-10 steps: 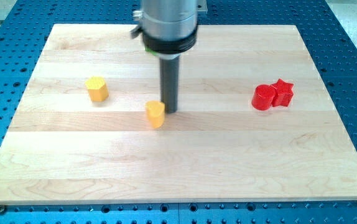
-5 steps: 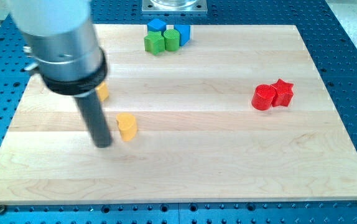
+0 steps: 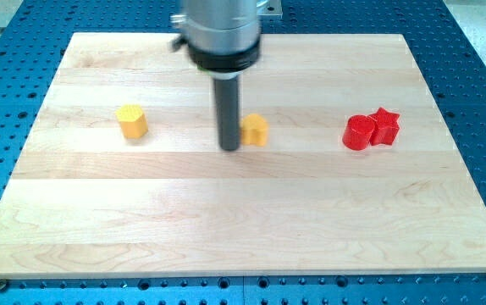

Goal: Place the heart top left to the red circle

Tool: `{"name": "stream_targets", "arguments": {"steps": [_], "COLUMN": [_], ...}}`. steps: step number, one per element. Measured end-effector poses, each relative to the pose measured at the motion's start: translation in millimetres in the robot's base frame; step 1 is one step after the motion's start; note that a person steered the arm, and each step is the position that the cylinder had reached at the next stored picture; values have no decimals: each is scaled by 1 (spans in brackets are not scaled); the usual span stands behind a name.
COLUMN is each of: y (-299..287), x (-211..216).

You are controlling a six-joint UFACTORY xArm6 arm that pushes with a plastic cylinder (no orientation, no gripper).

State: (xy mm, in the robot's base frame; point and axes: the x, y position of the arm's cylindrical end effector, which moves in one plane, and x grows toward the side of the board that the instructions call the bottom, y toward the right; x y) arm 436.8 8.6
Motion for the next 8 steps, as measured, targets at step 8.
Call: {"name": "stream_targets", "arguments": {"steps": [8], "y": [-6], "x": [29]}}
